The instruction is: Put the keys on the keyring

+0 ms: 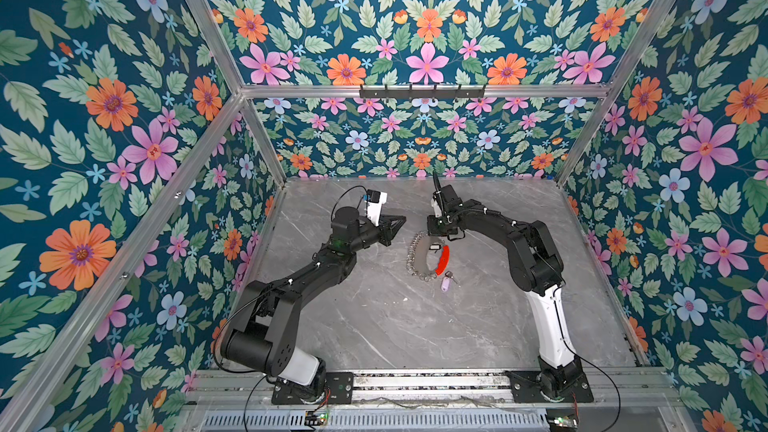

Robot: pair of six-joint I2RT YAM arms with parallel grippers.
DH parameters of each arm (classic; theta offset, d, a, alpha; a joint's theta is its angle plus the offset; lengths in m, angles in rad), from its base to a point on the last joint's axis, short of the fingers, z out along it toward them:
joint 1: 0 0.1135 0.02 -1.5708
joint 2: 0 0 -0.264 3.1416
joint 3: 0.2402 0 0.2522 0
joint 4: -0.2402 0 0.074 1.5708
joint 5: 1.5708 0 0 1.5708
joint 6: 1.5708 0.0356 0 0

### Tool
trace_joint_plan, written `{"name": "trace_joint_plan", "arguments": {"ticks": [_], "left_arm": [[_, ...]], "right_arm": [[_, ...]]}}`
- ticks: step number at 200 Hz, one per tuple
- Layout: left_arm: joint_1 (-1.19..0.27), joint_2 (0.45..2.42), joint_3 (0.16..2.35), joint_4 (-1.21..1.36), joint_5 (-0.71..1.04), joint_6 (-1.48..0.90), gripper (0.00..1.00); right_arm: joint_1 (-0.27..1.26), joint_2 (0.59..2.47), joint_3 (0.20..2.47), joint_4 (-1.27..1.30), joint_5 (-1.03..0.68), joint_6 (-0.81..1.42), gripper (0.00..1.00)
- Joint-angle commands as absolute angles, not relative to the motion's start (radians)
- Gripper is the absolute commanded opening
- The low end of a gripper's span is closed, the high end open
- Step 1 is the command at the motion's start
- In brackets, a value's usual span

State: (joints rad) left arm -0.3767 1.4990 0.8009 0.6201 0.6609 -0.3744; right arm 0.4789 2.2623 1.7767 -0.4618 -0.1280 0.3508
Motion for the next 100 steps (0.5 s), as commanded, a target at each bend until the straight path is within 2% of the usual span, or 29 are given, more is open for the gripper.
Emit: {"name": "trace_joint_plan", "arguments": {"ticks": [1,40,69,100], "left_arm": [[-0.370,1.480,0.817,0.587,0.663,-0.314,0.14],[-0.304,1.435,0.872,0.526,0.636,-0.287,0.16],[-0.265,1.410,0.921,0.519,0.623,-0.290,0.22],[-0.252,1.409,0.971,0.505,0.656,-0.287,0.24]], "right_arm": [[0.482,2.214,1.793,-0.477,-0.145,0.320,0.00],[0.501,2.041,1.779,-0.421,-0.237,0.231,0.00],[0.525,1.920,1.704,-0.337,-0.218,0.129,0.00],[0.526,1.772,1.531,-0.096,-0.363,0.111,0.00]]}}
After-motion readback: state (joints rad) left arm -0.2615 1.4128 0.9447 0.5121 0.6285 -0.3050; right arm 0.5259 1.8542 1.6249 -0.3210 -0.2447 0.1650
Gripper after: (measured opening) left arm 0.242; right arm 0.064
